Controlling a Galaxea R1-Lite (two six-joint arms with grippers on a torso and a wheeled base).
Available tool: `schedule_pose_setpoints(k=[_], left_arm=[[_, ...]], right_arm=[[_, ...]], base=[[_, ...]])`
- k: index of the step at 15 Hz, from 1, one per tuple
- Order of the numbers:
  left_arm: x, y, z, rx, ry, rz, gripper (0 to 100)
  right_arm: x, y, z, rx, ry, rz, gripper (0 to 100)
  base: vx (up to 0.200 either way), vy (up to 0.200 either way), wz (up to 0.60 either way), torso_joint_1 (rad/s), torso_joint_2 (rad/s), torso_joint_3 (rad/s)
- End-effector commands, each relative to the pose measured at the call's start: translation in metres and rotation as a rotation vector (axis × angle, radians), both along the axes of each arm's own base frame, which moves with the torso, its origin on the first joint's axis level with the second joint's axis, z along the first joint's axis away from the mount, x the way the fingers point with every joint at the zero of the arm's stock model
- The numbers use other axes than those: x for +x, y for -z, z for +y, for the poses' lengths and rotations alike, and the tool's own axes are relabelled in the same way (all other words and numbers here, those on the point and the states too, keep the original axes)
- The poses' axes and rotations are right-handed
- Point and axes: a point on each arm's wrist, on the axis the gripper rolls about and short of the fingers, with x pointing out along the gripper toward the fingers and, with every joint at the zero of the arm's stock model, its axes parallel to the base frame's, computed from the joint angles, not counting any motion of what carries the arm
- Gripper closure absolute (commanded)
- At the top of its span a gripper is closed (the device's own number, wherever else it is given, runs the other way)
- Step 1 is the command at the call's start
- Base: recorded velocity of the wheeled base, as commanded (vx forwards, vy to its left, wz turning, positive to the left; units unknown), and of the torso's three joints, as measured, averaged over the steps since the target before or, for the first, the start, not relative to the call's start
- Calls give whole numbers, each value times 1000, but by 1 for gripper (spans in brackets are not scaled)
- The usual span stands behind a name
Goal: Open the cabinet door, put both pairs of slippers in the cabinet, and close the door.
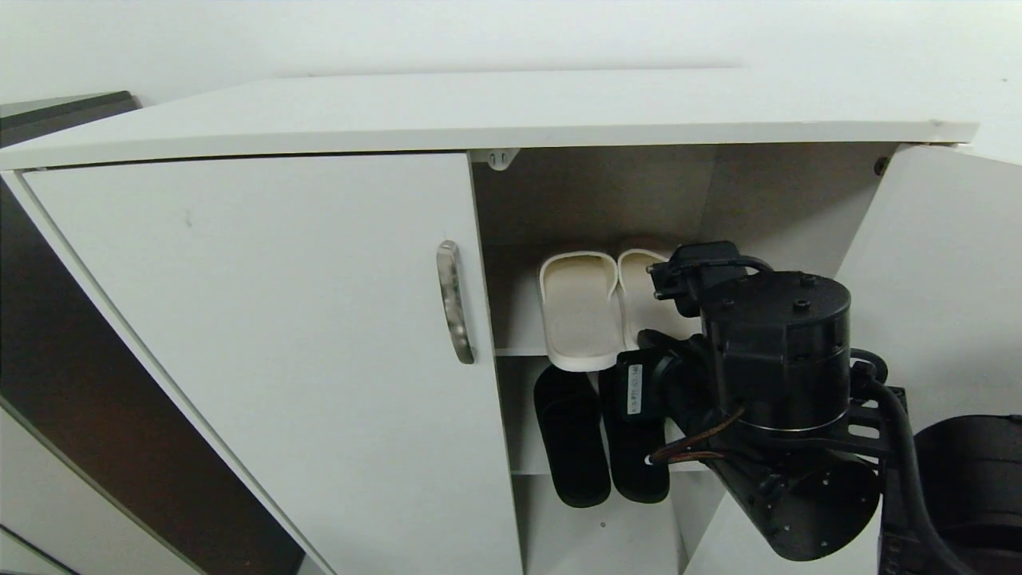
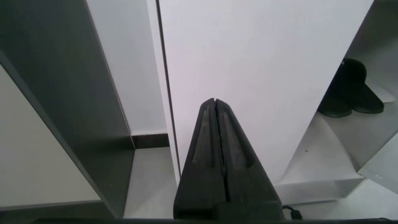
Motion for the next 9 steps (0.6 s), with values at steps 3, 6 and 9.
schedule_pose_setpoints(k=[3, 6, 9], left_arm=[[0, 0, 0, -2, 0, 1, 100], [0, 0, 0, -2, 0, 1, 100], [0, 0, 0, -2, 0, 1, 100]], right_arm=[[1, 4, 2, -10, 1, 6, 100], [2, 5, 3, -13, 2, 8, 100], [2, 5, 3, -11, 2, 8, 100]], base=[[0, 0, 0, 0, 0, 0], [0, 0, 0, 0, 0, 0], [-200, 0, 0, 4, -1, 1]])
